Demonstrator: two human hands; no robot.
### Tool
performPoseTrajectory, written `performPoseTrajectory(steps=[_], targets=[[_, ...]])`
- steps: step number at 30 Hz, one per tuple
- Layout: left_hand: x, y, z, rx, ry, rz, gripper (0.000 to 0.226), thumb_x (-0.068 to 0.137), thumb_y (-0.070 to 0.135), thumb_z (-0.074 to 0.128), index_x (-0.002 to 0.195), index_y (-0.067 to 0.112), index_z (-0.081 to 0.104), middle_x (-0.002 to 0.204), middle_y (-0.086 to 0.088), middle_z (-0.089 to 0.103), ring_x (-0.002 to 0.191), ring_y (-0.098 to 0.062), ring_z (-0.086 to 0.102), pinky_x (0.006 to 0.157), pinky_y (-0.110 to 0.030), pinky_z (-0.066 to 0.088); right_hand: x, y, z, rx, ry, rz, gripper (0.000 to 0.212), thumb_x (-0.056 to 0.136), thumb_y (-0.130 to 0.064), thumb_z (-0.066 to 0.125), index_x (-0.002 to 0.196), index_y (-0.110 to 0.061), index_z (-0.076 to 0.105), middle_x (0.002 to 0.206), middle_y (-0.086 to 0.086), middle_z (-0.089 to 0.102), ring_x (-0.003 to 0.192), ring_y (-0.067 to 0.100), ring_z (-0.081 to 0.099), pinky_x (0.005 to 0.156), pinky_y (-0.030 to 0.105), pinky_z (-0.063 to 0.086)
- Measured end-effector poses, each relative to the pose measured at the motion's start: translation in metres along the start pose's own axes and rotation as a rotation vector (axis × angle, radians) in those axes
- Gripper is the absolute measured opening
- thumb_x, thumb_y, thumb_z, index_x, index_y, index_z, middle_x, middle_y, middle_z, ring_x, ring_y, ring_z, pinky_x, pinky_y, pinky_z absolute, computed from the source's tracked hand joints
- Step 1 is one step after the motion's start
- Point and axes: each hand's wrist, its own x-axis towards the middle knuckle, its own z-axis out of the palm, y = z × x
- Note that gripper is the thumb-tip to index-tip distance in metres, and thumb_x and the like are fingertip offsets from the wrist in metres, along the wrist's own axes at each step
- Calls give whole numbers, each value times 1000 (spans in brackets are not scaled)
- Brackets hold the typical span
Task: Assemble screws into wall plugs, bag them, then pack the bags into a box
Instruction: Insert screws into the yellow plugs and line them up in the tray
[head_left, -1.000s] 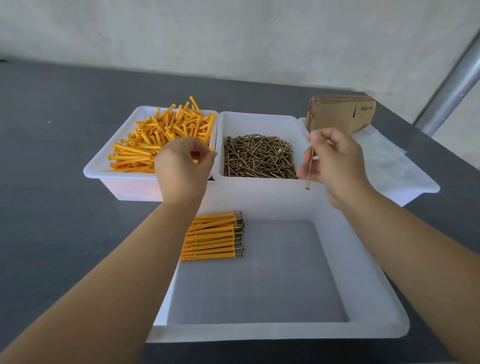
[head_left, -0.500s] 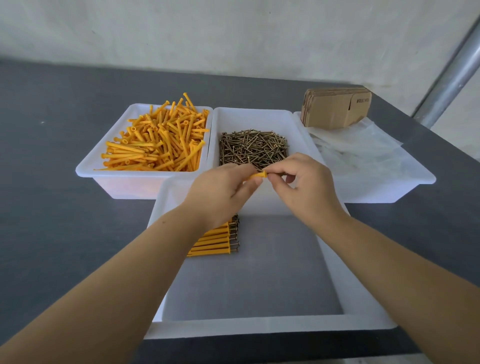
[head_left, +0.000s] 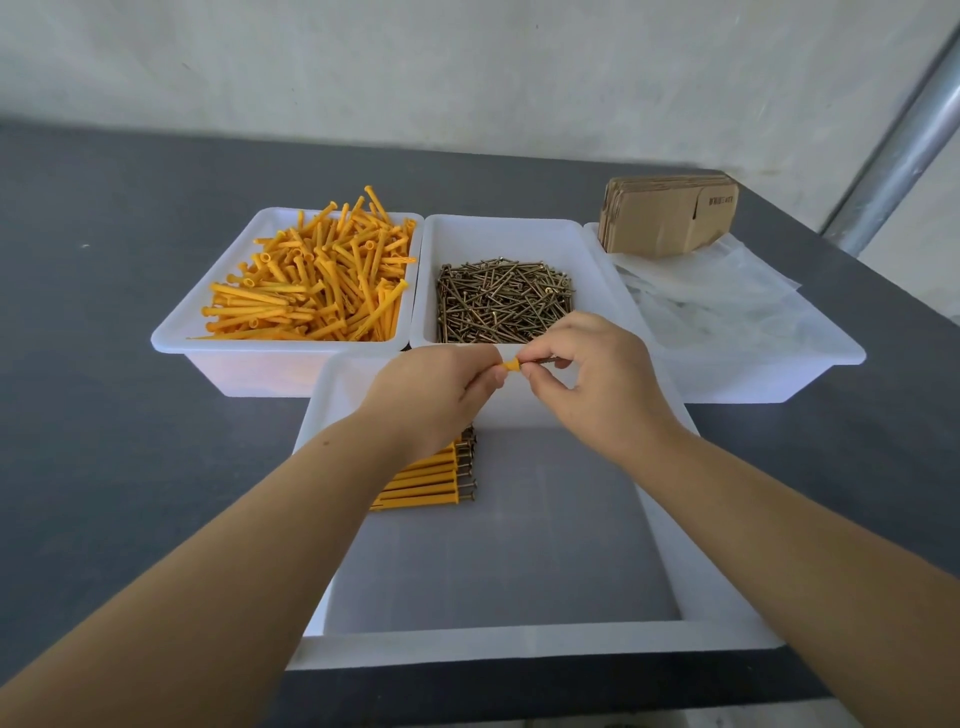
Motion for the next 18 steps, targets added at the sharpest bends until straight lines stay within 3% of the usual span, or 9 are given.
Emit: performPoseTrajectory(steps=[3,6,9,11,13,15,18], targets=[[-1,1,1,-14,-11,23,24,103,35,42,92,21,58,70,3,55,68,-14,51,60,-34,41,-1,-4,3,59,-59,-18,33,84,-1,64,115,-11,68,109,0,63,98,11,60,81,31,51],[-2,6,4,-68,-47,88,26,103,31,44,90,16,59,70,-1,56,66,-15,50,58,-34,37,-3,-13,3,243,-182,-16,54,82,-3,53,135,-12,52,137,-4,51,129,3,46,102,25,45],[-2,8,5,-171,-33,99,23,102,26,46,88,13,60,71,-3,56,68,-18,51,61,-35,40,-2,-17,2,293,-107,-28,59,78,-3,54,136,-12,50,147,-3,43,139,7,37,112,28,36],[-2,7,4,-189,-11,73,22,102,25,48,90,14,63,74,2,56,71,-14,51,62,-32,39,0,-12,-1,124,49,-59,50,77,-6,63,127,-9,59,133,2,54,127,11,49,104,28,43],[-1,5,3,-178,23,56,21,101,24,50,93,14,66,76,4,56,74,-13,51,65,-30,38,1,-6,-2,-52,108,-66,27,80,-14,68,107,-11,71,107,1,62,101,13,58,86,29,48],[0,3,1,-167,76,53,18,99,21,54,91,13,68,76,5,56,77,-13,51,67,-28,38,0,-2,-1,-70,41,-69,7,84,-12,69,89,-13,73,88,-1,61,77,9,53,69,36,49],[0,-1,-2,-163,126,49,14,95,17,60,87,11,70,73,3,56,72,-10,48,64,-28,36,-1,-2,2,1,-33,-70,6,84,-7,71,87,-12,72,83,0,58,63,9,51,62,38,48]])
